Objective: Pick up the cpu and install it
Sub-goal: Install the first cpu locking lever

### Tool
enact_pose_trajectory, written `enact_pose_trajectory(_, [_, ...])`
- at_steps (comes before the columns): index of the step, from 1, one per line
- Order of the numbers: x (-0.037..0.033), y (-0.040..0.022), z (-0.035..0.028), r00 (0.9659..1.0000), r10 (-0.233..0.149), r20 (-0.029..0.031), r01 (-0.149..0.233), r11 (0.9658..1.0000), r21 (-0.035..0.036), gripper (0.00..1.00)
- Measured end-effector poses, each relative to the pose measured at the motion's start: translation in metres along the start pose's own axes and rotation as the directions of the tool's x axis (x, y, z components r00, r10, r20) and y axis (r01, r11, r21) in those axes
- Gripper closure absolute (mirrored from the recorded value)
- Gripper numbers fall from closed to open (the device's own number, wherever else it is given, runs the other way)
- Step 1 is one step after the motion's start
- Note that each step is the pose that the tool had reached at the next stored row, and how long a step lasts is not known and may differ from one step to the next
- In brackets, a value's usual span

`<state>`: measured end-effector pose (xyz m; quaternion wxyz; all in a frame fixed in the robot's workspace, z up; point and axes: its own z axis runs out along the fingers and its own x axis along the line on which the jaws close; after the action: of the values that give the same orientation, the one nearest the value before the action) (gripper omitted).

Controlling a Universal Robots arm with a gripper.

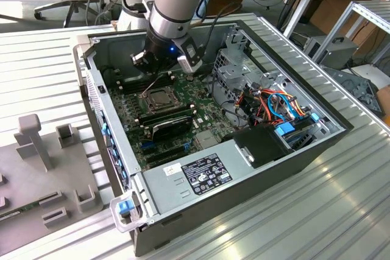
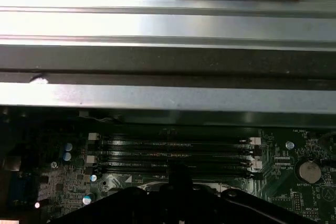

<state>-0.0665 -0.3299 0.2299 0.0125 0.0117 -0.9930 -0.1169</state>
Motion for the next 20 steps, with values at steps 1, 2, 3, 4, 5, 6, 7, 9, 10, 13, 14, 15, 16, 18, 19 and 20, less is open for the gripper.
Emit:
enact_pose_trajectory(1, [-0.0025, -0.0004, 0.0014, 1.0000, 0.000, 0.0000, 0.000, 1.0000, 0.0000, 0.89])
enact_pose_trajectory(2, [-0.0057, -0.0009, 0.0029, 1.0000, 0.001, -0.0001, -0.001, 1.0000, 0.0000, 0.89])
enact_pose_trajectory(3, [-0.0078, -0.0012, 0.0039, 1.0000, 0.001, 0.0000, -0.001, 1.0000, 0.0000, 0.89])
enact_pose_trajectory(4, [-0.0096, -0.0013, 0.0045, 1.0000, 0.001, -0.0002, -0.001, 1.0000, 0.0001, 0.89])
enact_pose_trajectory(5, [-0.0104, -0.0014, 0.0047, 1.0000, 0.001, -0.0003, -0.001, 1.0000, 0.0001, 0.89])
enact_pose_trajectory(6, [-0.0106, -0.0015, 0.0048, 1.0000, 0.001, -0.0003, -0.001, 1.0000, 0.0001, 0.89])
enact_pose_trajectory(7, [-0.0107, -0.0015, 0.0049, 1.0000, 0.001, -0.0002, -0.001, 1.0000, 0.0001, 0.89])
enact_pose_trajectory(9, [-0.0108, -0.0016, 0.0053, 1.0000, 0.001, -0.0001, -0.001, 1.0000, -0.0001, 0.89])
enact_pose_trajectory(10, [-0.0110, -0.0008, 0.0068, 1.0000, 0.001, -0.0001, -0.001, 1.0000, 0.0000, 0.89])
enact_pose_trajectory(13, [-0.0171, 0.0000, 0.0131, 1.0000, 0.001, -0.0001, -0.001, 1.0000, -0.0001, 0.89])
enact_pose_trajectory(14, [-0.0171, 0.0001, 0.0129, 1.0000, 0.001, -0.0002, -0.001, 1.0000, -0.0002, 0.89])
enact_pose_trajectory(15, [-0.0171, 0.0002, 0.0122, 1.0000, 0.001, -0.0002, -0.001, 1.0000, -0.0002, 0.89])
enact_pose_trajectory(16, [-0.0170, 0.0007, 0.0101, 1.0000, 0.001, -0.0002, -0.001, 1.0000, -0.0001, 0.89])
enact_pose_trajectory(18, [-0.0170, 0.0010, 0.0090, 1.0000, 0.001, 0.0000, -0.001, 1.0000, -0.0003, 0.89])
enact_pose_trajectory(19, [-0.0171, 0.0010, 0.0090, 1.0000, 0.001, 0.0000, -0.001, 1.0000, -0.0003, 0.89])
enact_pose_trajectory(20, [-0.0169, 0.0010, 0.0090, 1.0000, 0.001, 0.0001, -0.001, 1.0000, -0.0004, 0.89])
